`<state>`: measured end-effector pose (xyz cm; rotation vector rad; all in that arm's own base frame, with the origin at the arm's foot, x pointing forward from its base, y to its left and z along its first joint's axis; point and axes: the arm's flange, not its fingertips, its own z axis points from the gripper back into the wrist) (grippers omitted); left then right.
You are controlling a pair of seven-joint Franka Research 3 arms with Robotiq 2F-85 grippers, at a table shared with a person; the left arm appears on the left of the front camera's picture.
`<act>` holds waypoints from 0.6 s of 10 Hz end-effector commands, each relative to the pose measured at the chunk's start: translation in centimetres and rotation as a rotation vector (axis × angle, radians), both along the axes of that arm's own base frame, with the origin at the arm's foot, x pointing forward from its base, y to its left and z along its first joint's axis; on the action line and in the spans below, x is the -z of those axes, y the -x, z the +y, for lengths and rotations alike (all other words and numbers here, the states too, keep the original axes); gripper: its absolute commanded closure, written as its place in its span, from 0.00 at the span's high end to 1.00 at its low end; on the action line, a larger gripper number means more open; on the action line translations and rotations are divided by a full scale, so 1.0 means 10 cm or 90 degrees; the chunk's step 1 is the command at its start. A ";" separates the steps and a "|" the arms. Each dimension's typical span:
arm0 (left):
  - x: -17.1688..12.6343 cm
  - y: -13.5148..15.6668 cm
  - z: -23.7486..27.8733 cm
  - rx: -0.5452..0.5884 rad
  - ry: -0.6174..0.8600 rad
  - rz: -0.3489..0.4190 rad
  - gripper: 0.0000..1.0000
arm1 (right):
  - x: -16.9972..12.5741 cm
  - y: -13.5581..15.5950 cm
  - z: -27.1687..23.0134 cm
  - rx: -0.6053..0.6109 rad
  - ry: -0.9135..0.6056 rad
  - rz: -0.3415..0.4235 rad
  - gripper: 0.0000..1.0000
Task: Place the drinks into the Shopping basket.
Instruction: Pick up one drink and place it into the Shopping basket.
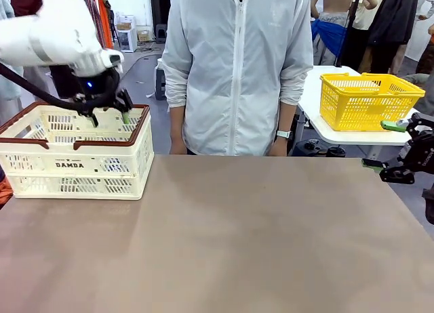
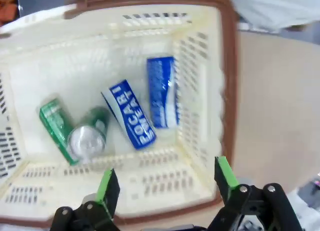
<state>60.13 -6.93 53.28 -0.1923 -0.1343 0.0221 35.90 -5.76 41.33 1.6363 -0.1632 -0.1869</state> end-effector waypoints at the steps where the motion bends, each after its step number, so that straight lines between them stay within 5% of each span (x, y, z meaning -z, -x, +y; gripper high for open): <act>1: -0.37 0.71 0.40 0.064 0.121 -0.014 1.00 | -0.01 0.03 -0.02 -0.006 0.001 -0.007 1.00; 4: -0.31 1.58 0.89 0.232 0.346 -0.027 1.00 | -0.01 0.03 -0.02 -0.006 0.001 -0.007 1.00; 6: 0.16 2.15 1.40 0.146 0.480 -0.077 1.00 | -0.01 0.03 -0.02 -0.006 0.001 -0.007 1.00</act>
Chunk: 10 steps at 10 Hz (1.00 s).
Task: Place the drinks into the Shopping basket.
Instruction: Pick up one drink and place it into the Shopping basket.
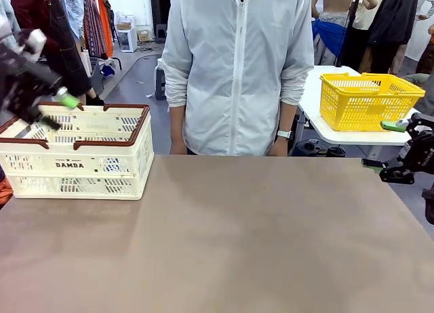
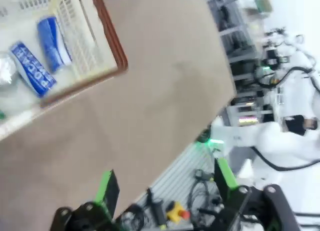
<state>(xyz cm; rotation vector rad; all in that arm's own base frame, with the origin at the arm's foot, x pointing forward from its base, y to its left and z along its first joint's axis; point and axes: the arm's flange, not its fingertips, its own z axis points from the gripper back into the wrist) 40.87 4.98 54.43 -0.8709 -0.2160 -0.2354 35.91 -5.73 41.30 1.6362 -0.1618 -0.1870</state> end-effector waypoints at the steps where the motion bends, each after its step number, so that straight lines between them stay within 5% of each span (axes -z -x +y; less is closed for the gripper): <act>1: 0.42 0.40 0.35 -0.016 0.115 0.003 1.00 | -0.02 0.03 -0.02 -0.005 0.001 -0.008 1.00; 3: 0.71 0.67 0.68 -0.098 0.225 -0.012 1.00 | -0.02 0.03 -0.02 -0.005 0.001 -0.008 1.00; 4: 0.74 0.53 0.69 -0.107 0.230 0.012 1.00 | -0.02 0.03 -0.02 -0.005 0.001 -0.008 1.00; 10: 0.73 0.69 0.65 -0.075 0.173 0.010 1.00 | -0.02 0.03 -0.02 -0.005 0.001 -0.008 1.00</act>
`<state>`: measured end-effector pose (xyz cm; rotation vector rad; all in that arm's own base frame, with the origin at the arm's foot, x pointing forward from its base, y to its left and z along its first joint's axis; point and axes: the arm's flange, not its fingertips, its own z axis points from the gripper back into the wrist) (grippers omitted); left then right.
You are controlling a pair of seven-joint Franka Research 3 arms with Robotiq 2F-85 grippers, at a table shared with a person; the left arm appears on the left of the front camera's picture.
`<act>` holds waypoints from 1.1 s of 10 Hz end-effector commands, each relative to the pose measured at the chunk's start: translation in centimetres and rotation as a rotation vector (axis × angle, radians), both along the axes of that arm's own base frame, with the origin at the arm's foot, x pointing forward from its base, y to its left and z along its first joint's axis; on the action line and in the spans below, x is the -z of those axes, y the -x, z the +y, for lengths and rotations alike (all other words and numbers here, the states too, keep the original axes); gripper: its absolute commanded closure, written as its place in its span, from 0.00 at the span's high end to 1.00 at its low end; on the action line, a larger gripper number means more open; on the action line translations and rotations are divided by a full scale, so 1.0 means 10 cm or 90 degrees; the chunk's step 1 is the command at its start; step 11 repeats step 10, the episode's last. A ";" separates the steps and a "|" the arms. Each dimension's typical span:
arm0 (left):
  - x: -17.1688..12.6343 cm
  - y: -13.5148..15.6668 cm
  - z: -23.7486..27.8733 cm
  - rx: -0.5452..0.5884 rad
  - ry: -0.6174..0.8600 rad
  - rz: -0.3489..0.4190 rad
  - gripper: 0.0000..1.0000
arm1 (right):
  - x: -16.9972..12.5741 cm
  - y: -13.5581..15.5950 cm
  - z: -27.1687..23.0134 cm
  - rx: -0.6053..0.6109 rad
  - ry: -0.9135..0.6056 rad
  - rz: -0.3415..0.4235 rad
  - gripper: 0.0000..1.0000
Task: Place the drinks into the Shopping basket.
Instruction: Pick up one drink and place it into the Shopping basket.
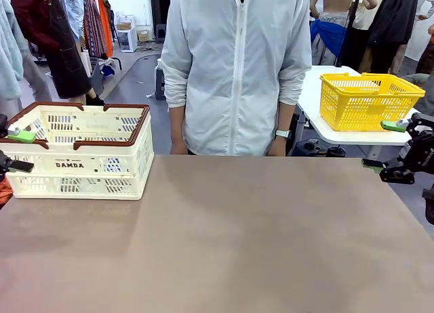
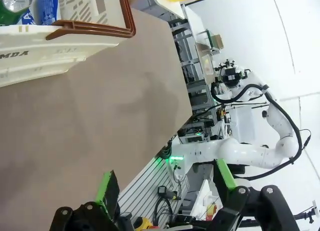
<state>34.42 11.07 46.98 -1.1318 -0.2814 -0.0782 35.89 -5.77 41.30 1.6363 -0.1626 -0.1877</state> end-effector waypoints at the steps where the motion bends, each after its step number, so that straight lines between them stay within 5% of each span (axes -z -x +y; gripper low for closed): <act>1: -0.01 0.04 0.04 0.003 -0.004 -0.007 1.00 | -0.02 0.02 -0.02 -0.006 0.001 -0.008 1.00; 11: -0.01 0.04 0.04 0.003 -0.004 -0.007 1.00 | -0.02 0.02 -0.02 -0.006 0.001 -0.008 1.00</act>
